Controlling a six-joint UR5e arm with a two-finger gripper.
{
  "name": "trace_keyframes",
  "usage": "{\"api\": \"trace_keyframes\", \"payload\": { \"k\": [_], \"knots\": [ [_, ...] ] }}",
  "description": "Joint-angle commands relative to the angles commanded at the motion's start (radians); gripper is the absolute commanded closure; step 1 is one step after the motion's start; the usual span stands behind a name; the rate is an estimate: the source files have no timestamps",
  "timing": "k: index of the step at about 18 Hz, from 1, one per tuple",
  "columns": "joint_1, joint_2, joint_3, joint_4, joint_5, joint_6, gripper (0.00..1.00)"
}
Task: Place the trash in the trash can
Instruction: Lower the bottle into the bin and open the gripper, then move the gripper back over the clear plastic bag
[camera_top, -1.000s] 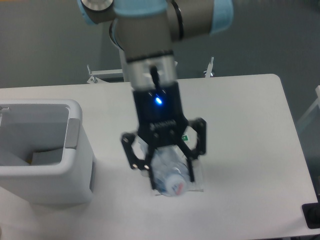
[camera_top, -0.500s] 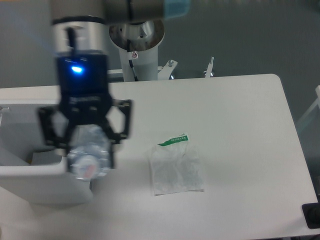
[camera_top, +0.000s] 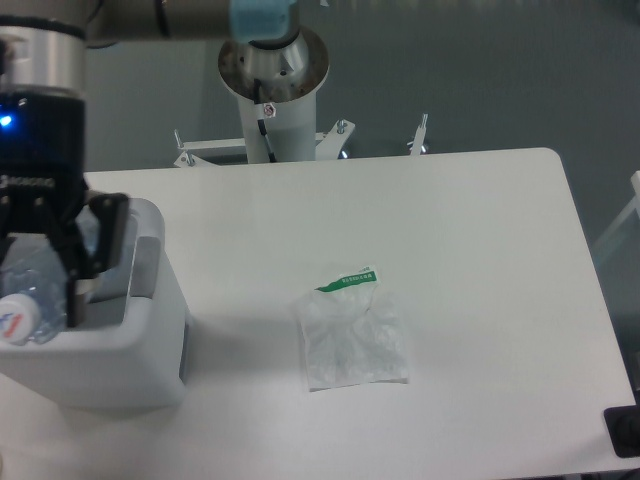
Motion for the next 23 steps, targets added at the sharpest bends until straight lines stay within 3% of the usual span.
{"api": "trace_keyframes", "payload": {
  "k": [4, 8, 12, 14, 17, 20, 23],
  "knots": [
    [-0.006, -0.008, -0.032, -0.002, 0.002, 0.000, 0.28],
    [-0.008, 0.003, -0.043, -0.005, 0.000, -0.008, 0.02],
    [0.023, 0.040, -0.095, -0.009, 0.020, -0.003, 0.01],
    [0.130, 0.078, -0.114, -0.018, 0.031, -0.003, 0.01],
    [0.292, 0.106, -0.216, -0.032, 0.022, 0.006, 0.00],
    [0.423, 0.098, -0.265, -0.037, -0.003, 0.021, 0.01],
    [0.507, 0.083, -0.370, -0.058, -0.021, 0.055, 0.01]
  ]
}}
